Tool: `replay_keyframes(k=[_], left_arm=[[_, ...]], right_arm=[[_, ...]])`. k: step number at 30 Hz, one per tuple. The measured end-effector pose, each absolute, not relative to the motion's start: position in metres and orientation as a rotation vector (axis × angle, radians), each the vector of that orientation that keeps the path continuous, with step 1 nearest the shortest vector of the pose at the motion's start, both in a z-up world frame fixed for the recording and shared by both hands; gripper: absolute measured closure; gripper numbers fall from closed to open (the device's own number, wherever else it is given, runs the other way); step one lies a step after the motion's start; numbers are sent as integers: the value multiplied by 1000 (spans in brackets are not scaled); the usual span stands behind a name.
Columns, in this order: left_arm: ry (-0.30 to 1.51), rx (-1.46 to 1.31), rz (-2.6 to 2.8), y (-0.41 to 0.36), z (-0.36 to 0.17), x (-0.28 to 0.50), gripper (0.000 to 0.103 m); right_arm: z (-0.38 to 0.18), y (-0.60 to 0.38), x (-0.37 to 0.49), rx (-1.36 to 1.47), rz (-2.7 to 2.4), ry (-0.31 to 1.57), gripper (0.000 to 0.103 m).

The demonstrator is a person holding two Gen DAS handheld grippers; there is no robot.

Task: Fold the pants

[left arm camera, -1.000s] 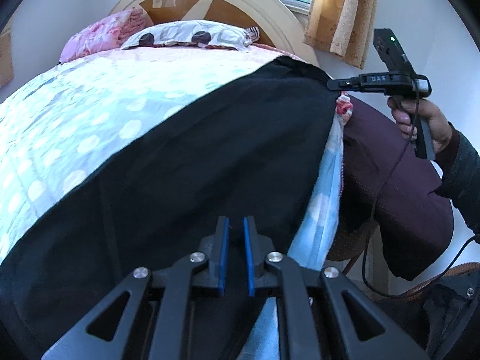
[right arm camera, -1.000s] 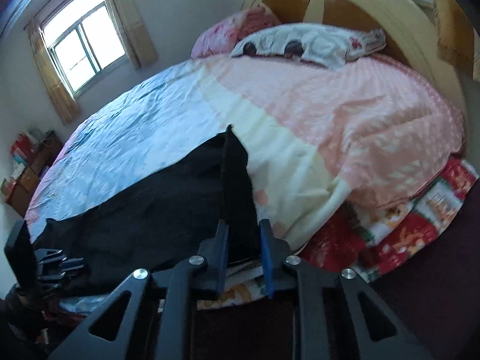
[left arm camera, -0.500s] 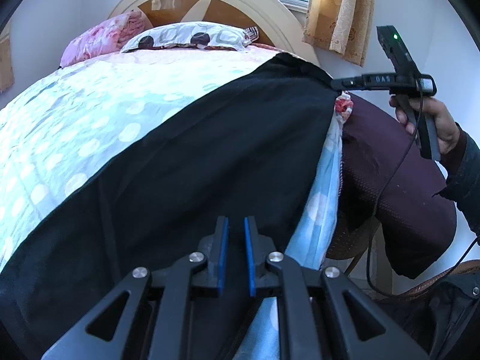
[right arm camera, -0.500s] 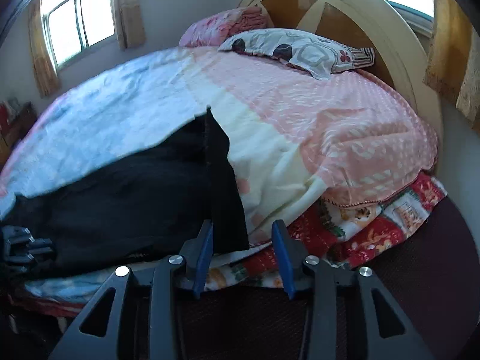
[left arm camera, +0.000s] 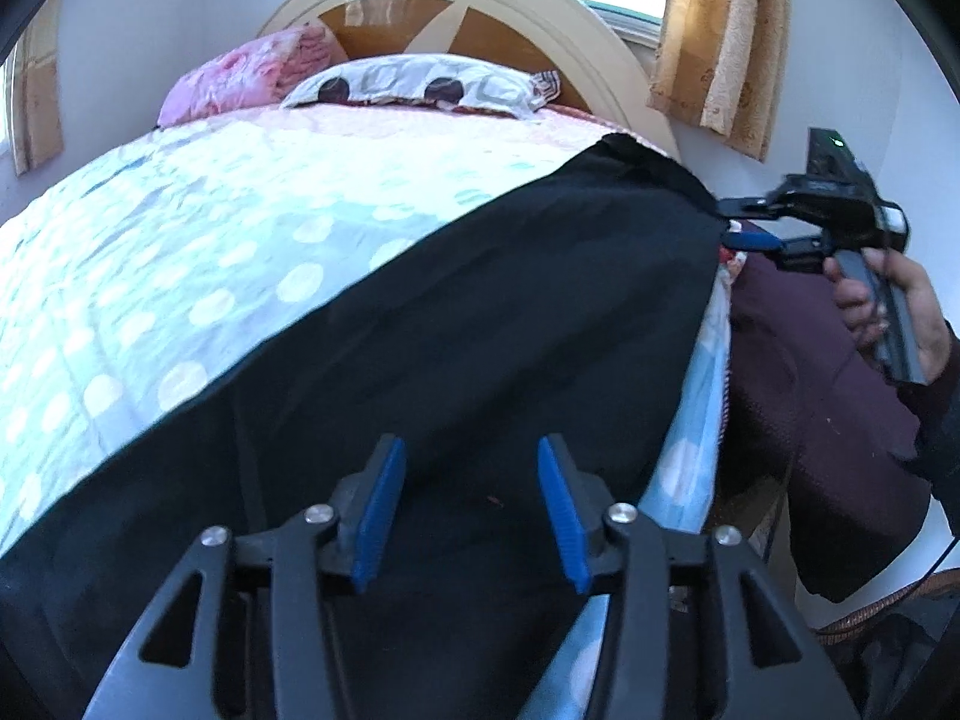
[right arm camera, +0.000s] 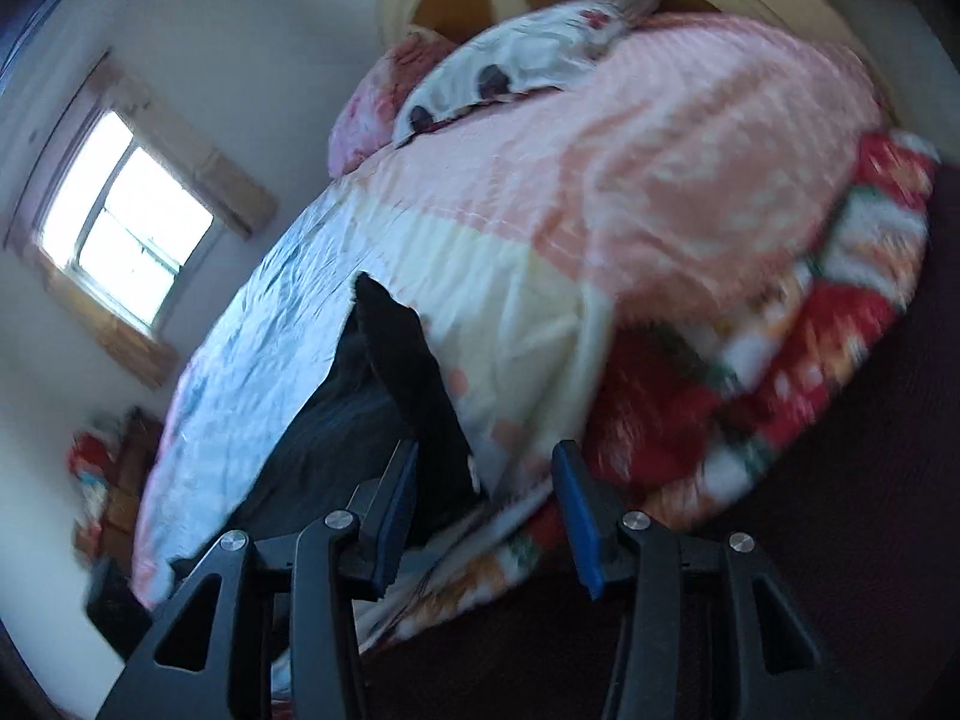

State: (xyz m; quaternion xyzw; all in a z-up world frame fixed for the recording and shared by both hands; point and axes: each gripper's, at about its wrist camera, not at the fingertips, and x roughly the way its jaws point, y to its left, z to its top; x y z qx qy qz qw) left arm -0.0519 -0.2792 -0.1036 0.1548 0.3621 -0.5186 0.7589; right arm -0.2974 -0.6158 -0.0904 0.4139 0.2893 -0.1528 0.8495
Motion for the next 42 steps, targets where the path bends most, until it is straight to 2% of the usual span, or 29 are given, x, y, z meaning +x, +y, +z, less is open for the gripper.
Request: replay_keyframes(k=[4,10,12,16,18,21,30,34,35,37,38,39,42], left_arm=[[805,351,-1103,-282,-109,-51,54],[807,374,-1082,-282,-109,-54,54],[812,373,-1077,-281,-111,-54,54],[809,379,-1074,-283,-112,-54,54],[808,377,-1076,-283,-111,-54,53],[813,367,-1078,-280,-111,-53,53],[815,339,-1080,-278,-113,-51,53],[813,344,-1082,-277,-113,-52,53],[811,344,-1084,-277,-113,-52,53],[817,332,-1092,-275,-113,-51,53],[817,329,-1095,-274,-113,-50,53],[816,330,-1097,-274,-113,-50,53],[814,334,-1096,-275,-114,-50,53]], right_arm=[[-106,-607,-291,968,-249,619,56],[-107,-611,-281,1025,-249,515,56],[-100,-601,-275,977,-247,522,63],[-91,-591,-274,910,-271,520,66],[-98,-596,-273,932,-283,526,77],[-92,-593,-279,927,-300,494,83],[-48,-562,-284,771,-240,403,89],[-41,-547,-270,648,-285,509,89],[-44,-549,-271,627,-340,532,88],[-49,-557,-275,619,-401,566,77],[-49,-559,-280,613,-428,563,59],[-47,-561,-286,602,-450,546,47],[-39,-573,-292,614,-418,489,46]])
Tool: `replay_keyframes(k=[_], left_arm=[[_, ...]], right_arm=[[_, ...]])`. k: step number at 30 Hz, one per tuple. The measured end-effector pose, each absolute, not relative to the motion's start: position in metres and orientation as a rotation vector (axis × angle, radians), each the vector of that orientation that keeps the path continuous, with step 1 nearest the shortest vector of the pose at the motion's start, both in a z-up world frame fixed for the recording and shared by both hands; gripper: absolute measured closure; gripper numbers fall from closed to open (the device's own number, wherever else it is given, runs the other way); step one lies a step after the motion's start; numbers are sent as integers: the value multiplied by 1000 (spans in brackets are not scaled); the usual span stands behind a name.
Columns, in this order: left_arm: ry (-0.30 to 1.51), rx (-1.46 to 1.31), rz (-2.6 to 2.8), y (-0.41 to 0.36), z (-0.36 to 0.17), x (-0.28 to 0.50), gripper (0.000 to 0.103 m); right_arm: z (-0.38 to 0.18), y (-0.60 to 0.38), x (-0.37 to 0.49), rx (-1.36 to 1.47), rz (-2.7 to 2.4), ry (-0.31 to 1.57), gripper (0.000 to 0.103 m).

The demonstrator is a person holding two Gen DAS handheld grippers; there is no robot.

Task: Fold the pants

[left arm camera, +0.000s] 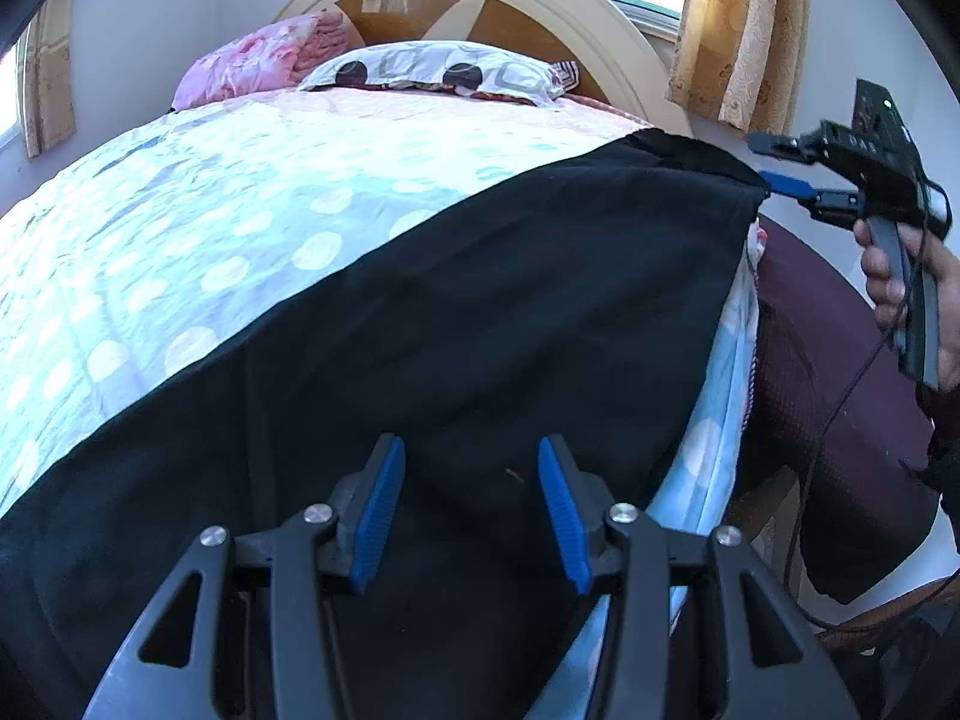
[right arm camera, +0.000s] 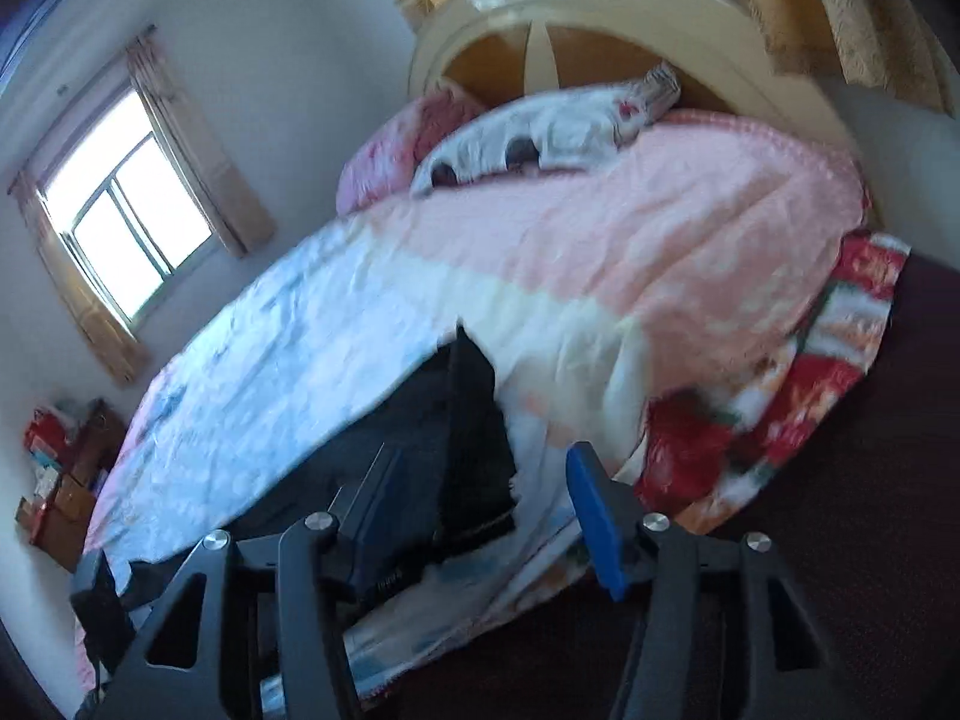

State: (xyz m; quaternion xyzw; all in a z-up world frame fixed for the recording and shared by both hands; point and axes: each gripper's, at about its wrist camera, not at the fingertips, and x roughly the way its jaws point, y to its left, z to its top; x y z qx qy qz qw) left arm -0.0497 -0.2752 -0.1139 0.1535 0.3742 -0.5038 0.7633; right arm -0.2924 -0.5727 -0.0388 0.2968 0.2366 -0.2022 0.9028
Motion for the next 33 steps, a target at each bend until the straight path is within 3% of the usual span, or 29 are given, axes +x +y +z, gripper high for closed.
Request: replay_keyframes(k=[12,17,19,21,33], left_arm=[[811,338,-1093,-279,-116,-52,53],[813,334,-1093,-278,-115,-52,53],[813,331,-1093,-279,-116,-52,53],[815,324,-1096,-277,-115,-51,53],[799,207,-1003,-212,-100,-37,53]], right_arm=[[-88,-593,-318,1051,-248,505,46],[-88,-584,-299,1052,-199,486,47],[-83,-581,-288,1007,-207,488,57],[-81,-580,-281,978,-225,497,86],[2,-468,-226,616,51,490,90]])
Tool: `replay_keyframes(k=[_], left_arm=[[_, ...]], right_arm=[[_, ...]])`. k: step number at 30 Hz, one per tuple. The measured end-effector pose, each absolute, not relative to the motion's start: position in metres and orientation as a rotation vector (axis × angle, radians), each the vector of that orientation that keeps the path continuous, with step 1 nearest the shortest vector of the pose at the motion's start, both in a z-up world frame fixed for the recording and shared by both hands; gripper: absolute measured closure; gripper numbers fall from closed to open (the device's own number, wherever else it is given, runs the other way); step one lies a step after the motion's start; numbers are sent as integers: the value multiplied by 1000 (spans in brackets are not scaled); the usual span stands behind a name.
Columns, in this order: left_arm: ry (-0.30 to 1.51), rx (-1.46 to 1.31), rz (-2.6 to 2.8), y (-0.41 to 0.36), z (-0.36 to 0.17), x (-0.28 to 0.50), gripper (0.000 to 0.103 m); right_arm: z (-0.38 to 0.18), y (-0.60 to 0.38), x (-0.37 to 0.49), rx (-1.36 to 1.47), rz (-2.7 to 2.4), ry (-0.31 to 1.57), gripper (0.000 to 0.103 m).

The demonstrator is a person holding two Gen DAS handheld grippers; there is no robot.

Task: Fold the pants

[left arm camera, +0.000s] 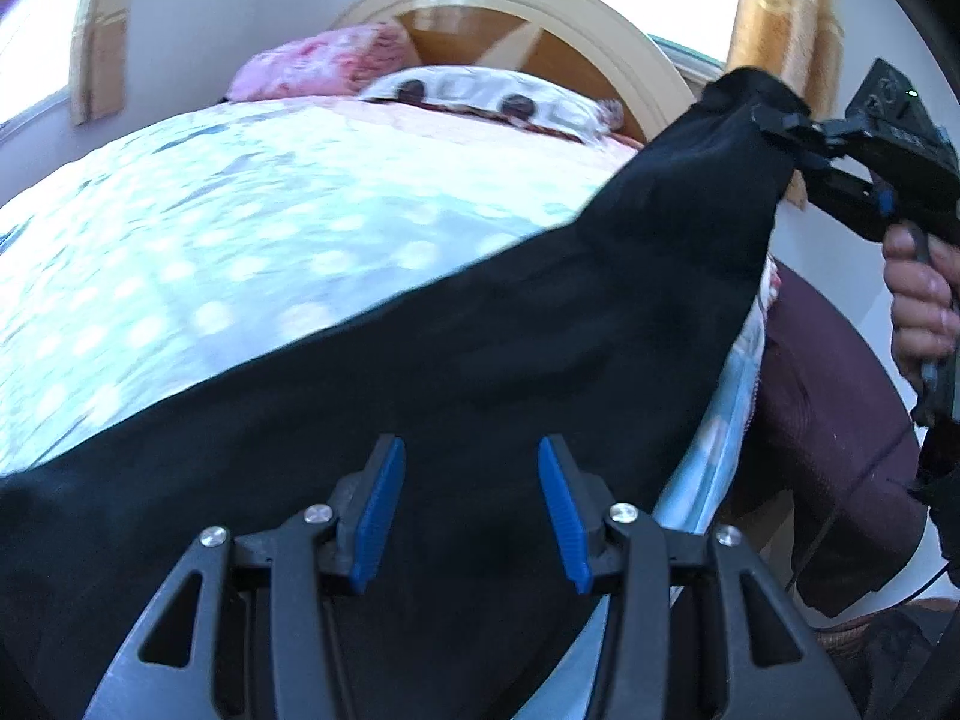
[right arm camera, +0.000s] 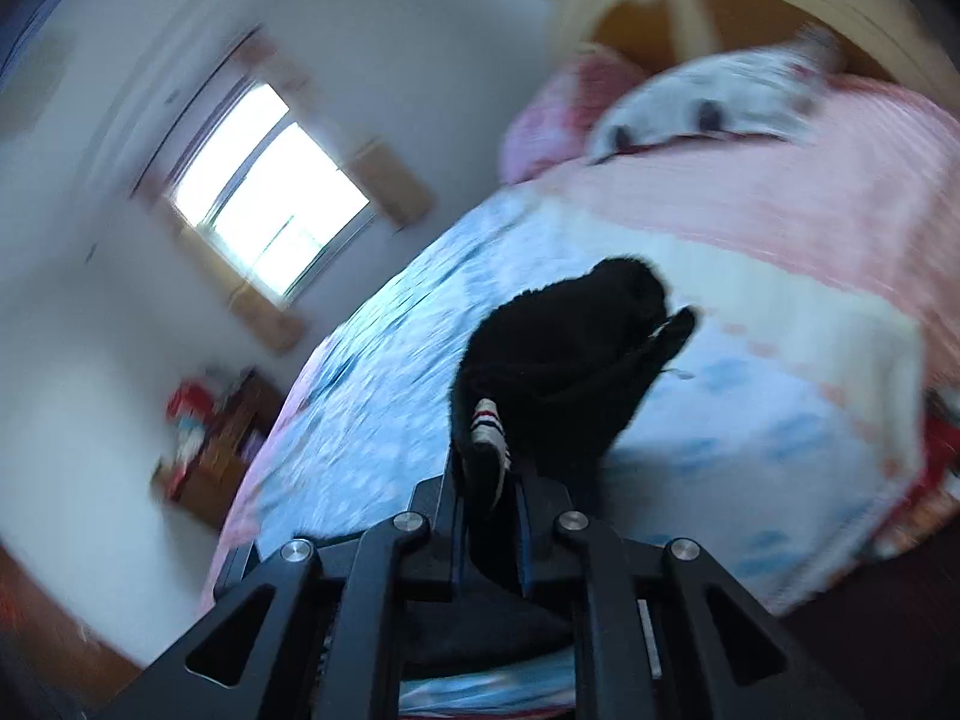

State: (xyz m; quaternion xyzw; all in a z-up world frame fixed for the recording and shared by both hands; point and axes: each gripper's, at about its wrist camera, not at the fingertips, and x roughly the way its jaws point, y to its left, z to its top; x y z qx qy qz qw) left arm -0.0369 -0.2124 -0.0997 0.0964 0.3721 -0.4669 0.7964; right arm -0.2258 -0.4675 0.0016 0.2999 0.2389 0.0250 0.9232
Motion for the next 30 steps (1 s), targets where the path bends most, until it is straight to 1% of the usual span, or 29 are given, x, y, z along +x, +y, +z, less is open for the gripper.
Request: replay_keyframes(k=[4,8,14,16,17,19,20,21,22,23,24,30], left_arm=[[785,157,-923,-164,-92,-29,53],[780,117,-816,-107,-89,-22,53],[818,26,-664,-26,-100,-14,53],[845,-18,-656,-13,-106,-12,53],[852,-29,-653,-10,-109,-13,53],[857,-37,-656,-11,-112,-16,53],[860,-44,-669,-13,-113,-16,53],[863,-50,-680,-15,-113,-17,53],[868,-62,-699,-18,-115,-16,53],[876,-72,-717,-20,-115,-14,53],[884,-79,-735,-28,-117,-13,53],[948,-69,-829,-72,-123,-6,53]], right_arm=[[8,-403,-187,501,188,553,90],[-10,-331,-145,418,324,637,90],[-68,-221,-93,315,482,783,90],[-91,-194,-81,266,500,840,90],[-104,-180,-77,235,514,894,87],[-122,-156,-76,140,509,990,86],[-123,-154,-76,105,510,995,80],[-121,-152,-80,70,519,982,71],[-118,-153,-78,64,531,982,66],[-116,-157,-82,74,560,988,55],[-113,-161,-85,89,573,990,50],[-95,-214,-112,151,507,914,50]])
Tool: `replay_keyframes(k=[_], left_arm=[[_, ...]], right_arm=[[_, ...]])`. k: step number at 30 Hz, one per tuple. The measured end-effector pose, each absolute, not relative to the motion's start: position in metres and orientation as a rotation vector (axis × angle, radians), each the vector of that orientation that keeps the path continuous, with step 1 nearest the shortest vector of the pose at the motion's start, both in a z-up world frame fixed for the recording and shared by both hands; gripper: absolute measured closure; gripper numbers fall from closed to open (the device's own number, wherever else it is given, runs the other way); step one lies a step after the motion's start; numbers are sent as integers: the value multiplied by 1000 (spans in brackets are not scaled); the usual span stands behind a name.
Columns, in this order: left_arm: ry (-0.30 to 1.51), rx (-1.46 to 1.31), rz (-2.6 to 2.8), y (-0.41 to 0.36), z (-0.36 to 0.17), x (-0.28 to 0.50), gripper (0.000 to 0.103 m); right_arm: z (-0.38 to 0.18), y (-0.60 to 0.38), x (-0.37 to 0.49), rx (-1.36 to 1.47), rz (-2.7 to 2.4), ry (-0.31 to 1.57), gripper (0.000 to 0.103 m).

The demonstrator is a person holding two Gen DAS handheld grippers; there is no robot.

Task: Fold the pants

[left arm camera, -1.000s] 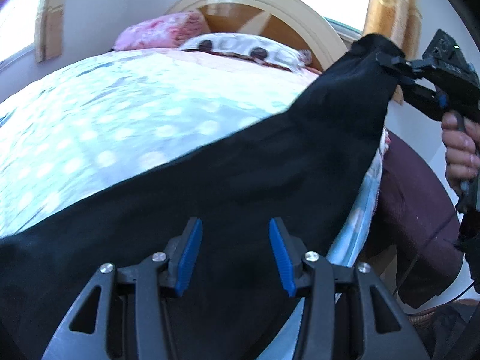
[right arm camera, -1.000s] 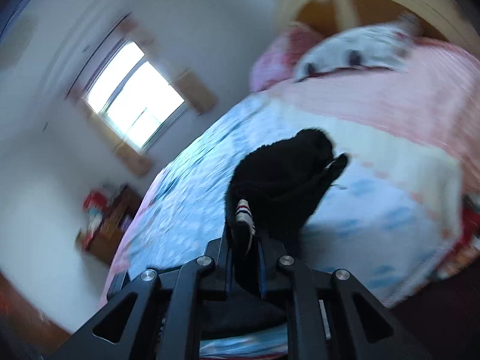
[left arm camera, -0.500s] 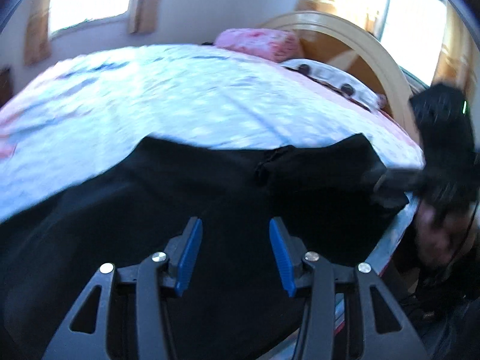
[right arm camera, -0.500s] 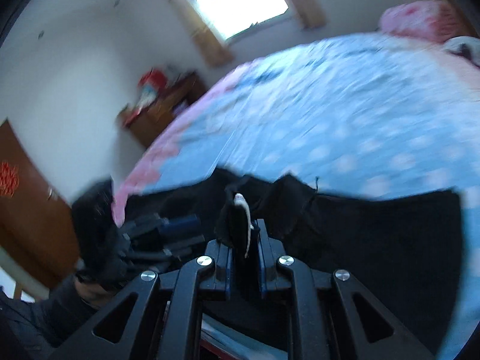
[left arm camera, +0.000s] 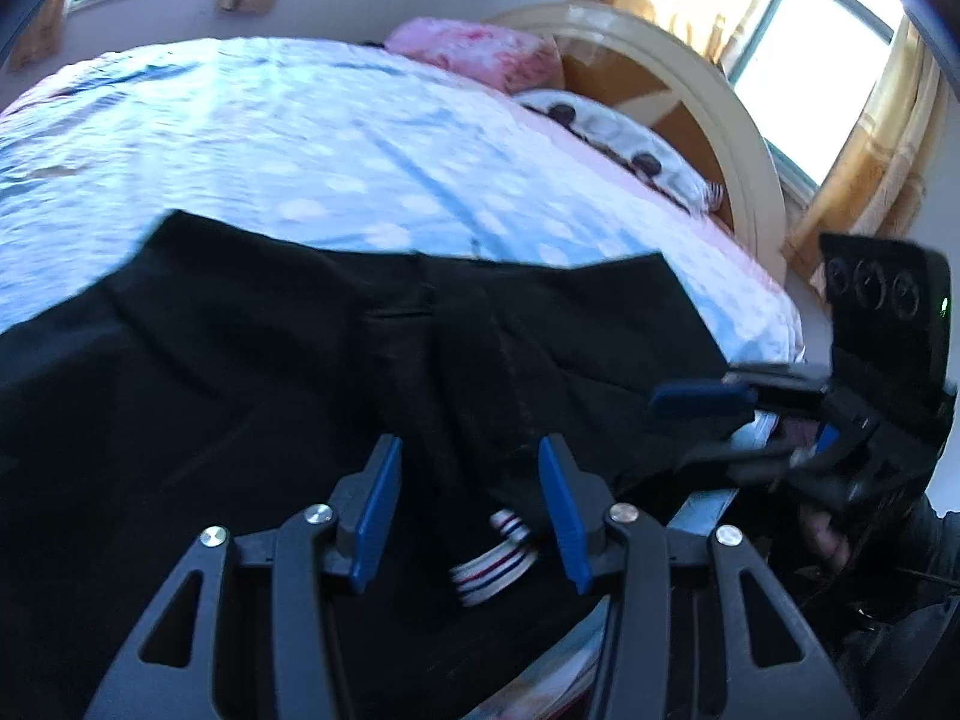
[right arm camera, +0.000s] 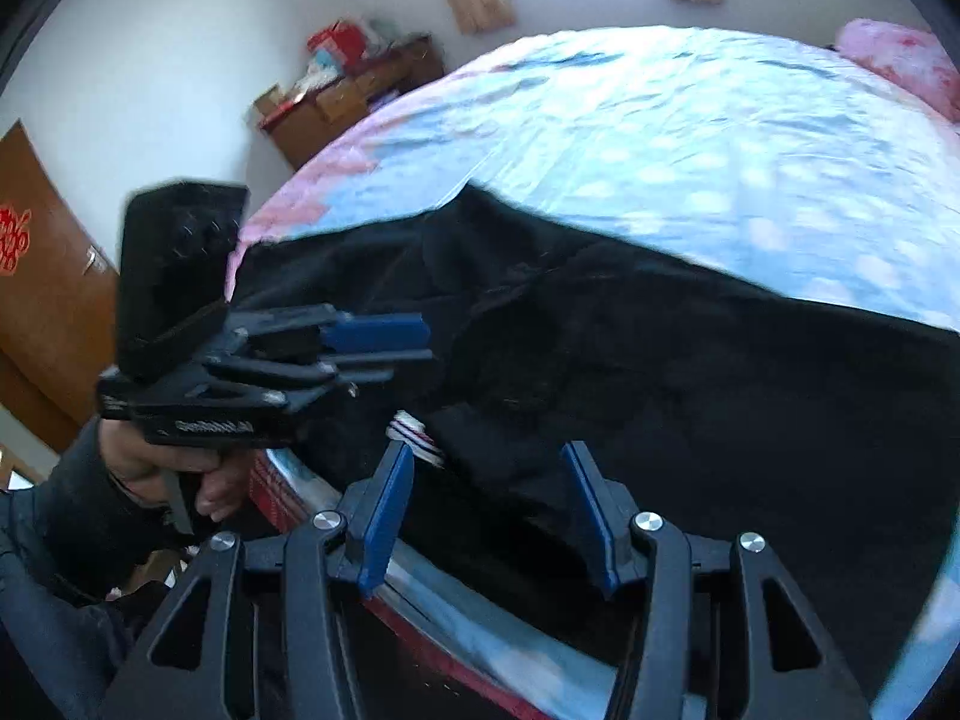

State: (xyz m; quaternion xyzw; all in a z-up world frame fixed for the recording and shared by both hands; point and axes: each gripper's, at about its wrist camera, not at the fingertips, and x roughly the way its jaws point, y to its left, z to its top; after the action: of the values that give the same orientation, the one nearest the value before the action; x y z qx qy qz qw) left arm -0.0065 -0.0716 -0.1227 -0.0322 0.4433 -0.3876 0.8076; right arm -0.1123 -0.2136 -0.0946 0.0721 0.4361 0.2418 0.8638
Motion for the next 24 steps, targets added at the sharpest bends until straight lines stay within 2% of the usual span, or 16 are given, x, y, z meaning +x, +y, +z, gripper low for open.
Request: replay_keyframes(k=[7,8,9,10,19,24], left_arm=[[974,-64,-817,-104,-125,-4,54],[969,-43,-798,-108,-125,-5,60],[954,-14,-772,-111,-124,-6,81],[944,16,-754,-113,-123,-8,89],[931,-5,-680,-69,-116,-24,91],[942,-46,-645,-48,-122,-17,91]], right_arm=[[-96,-280,-123,299,355,841,50],[-98,-284,-122,320,344,834,50],[-100,-286,-121,333,340,830,50],[-102,-289,-122,338,337,827,50],[-86,-301,-139,312,324,732,50],[-98,-286,-133,251,332,774,49]])
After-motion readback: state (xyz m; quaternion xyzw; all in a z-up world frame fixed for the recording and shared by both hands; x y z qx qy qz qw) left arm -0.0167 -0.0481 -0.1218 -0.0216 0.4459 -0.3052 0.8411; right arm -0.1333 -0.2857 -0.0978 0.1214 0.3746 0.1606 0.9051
